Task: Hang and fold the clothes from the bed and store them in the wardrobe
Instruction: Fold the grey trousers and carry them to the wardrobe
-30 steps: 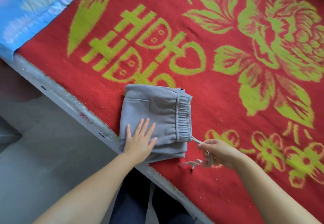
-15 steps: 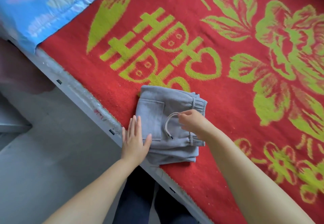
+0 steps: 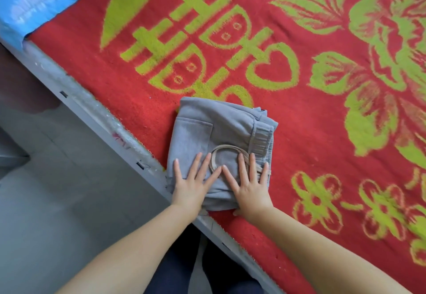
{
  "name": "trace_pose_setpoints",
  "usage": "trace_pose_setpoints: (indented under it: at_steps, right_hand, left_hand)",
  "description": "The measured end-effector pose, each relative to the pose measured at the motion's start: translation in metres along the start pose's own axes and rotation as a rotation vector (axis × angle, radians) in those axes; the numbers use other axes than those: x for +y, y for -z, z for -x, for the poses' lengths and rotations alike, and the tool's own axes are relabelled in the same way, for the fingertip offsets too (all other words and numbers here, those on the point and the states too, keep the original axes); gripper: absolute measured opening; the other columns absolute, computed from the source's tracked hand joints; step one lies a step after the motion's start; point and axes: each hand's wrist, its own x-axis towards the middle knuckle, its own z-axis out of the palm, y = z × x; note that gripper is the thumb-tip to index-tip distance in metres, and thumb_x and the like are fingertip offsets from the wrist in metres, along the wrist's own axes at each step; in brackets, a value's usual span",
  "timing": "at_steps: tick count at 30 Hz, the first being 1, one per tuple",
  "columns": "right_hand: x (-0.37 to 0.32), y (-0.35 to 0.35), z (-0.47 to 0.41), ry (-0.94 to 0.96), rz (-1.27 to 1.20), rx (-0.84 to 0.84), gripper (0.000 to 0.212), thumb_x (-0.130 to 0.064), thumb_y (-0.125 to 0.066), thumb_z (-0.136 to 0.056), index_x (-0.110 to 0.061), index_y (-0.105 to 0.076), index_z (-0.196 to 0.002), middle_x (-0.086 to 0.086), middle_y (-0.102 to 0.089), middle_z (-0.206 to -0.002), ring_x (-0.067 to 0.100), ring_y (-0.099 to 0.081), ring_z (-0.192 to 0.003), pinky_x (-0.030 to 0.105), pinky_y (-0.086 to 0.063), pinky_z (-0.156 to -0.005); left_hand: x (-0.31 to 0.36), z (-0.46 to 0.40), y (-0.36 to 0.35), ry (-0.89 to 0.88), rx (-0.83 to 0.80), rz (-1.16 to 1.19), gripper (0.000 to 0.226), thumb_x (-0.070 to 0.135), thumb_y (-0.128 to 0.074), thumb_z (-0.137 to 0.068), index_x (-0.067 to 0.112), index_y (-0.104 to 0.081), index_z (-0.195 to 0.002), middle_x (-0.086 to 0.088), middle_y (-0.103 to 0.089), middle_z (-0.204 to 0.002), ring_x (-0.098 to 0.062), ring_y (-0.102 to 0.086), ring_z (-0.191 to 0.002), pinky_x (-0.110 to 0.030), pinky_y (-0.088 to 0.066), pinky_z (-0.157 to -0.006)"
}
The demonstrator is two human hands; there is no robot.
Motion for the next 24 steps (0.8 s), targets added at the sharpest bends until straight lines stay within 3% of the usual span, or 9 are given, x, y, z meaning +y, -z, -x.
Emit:
trace_pose_setpoints:
  at_steps: [2,4,6,9,11,14,18,24]
  right_hand:
    - [0.0,-0.008,-0.004,0.007,0.015,0.066,0.136,-0.059,-0.075,-0.067,-0.031,0.035,-0.142,0.026,0.031,-0.149,0.054,0.023,-0.137,0.076,0.016,-0.1]
    - [0.007,-0.006,-0.001,0.039,0.039,0.166,0.108,-0.048,-0.078,-0.071,-0.034,-0.01,-0.153,0.026,-0.014,-0.157,0.052,-0.017,-0.142,0.074,-0.02,-0.106]
    - [0.014,-0.004,0.002,0.081,0.059,0.249,0.079,-0.032,-0.08,-0.072,-0.033,-0.045,-0.143,0.02,-0.047,-0.144,0.047,-0.045,-0.13,0.063,-0.046,-0.092]
    - [0.022,0.009,-0.006,0.086,0.027,0.218,0.063,-0.022,-0.062,-0.089,-0.032,-0.039,-0.147,0.019,-0.042,-0.149,0.049,-0.037,-0.135,0.057,-0.045,-0.093]
    - [0.025,0.023,-0.013,0.082,-0.062,0.125,0.057,-0.02,-0.051,-0.095,-0.03,-0.032,-0.148,0.015,-0.036,-0.15,0.045,-0.03,-0.138,0.052,-0.043,-0.095]
    - [0.032,0.057,-0.006,0.101,-0.105,0.103,0.045,-0.023,-0.045,-0.097,-0.029,-0.038,-0.141,0.009,-0.045,-0.135,0.034,-0.04,-0.126,0.045,-0.05,-0.086]
    - [0.046,0.124,0.011,0.121,-0.092,0.126,0.037,-0.024,-0.05,-0.095,-0.026,-0.044,-0.132,0.008,-0.049,-0.129,0.034,-0.048,-0.117,0.044,-0.05,-0.083]
    - [0.043,0.21,0.059,0.169,0.021,0.16,0.05,-0.026,-0.06,-0.09,-0.03,-0.042,-0.136,0.007,-0.05,-0.128,0.03,-0.049,-0.118,0.039,-0.047,-0.072]
  left_hand:
    - [-0.003,0.0,-0.007,-0.025,0.076,0.015,0.12,0.044,-0.065,-0.084,0.031,0.04,-0.139,-0.016,0.041,-0.149,-0.034,0.031,-0.14,-0.077,0.002,-0.104]
    - [-0.008,0.005,-0.01,-0.065,0.129,0.014,0.117,0.046,-0.074,-0.074,0.036,0.014,-0.15,-0.018,0.013,-0.158,-0.033,0.005,-0.147,-0.074,-0.014,-0.105]
    - [-0.019,0.011,-0.015,-0.053,0.112,0.011,0.116,0.039,-0.078,-0.071,0.036,0.007,-0.15,-0.019,0.004,-0.158,-0.034,-0.001,-0.147,-0.071,-0.019,-0.106]
    - [-0.05,-0.005,-0.014,-0.024,0.026,0.027,0.113,0.013,-0.064,-0.083,0.034,0.028,-0.144,-0.018,0.025,-0.156,-0.033,0.018,-0.146,-0.066,-0.016,-0.11]
    - [-0.062,-0.014,-0.002,-0.078,-0.066,0.092,0.102,-0.001,-0.054,-0.086,0.032,0.017,-0.151,-0.015,0.017,-0.16,-0.031,0.012,-0.148,-0.056,-0.03,-0.11]
    - [-0.066,-0.006,0.018,-0.114,-0.12,0.29,0.093,-0.013,-0.045,-0.083,0.028,-0.004,-0.155,-0.009,0.001,-0.162,-0.027,0.001,-0.15,-0.044,-0.041,-0.105]
    - [-0.078,0.015,0.059,-0.121,-0.034,0.556,0.092,-0.016,-0.044,-0.077,0.028,-0.017,-0.153,0.003,-0.023,-0.157,-0.02,-0.024,-0.143,-0.035,-0.044,-0.096]
    - [-0.088,0.079,0.119,-0.02,0.155,0.693,0.086,-0.017,-0.041,-0.08,0.028,-0.024,-0.151,0.001,-0.031,-0.155,-0.019,-0.027,-0.142,-0.032,-0.034,-0.107]
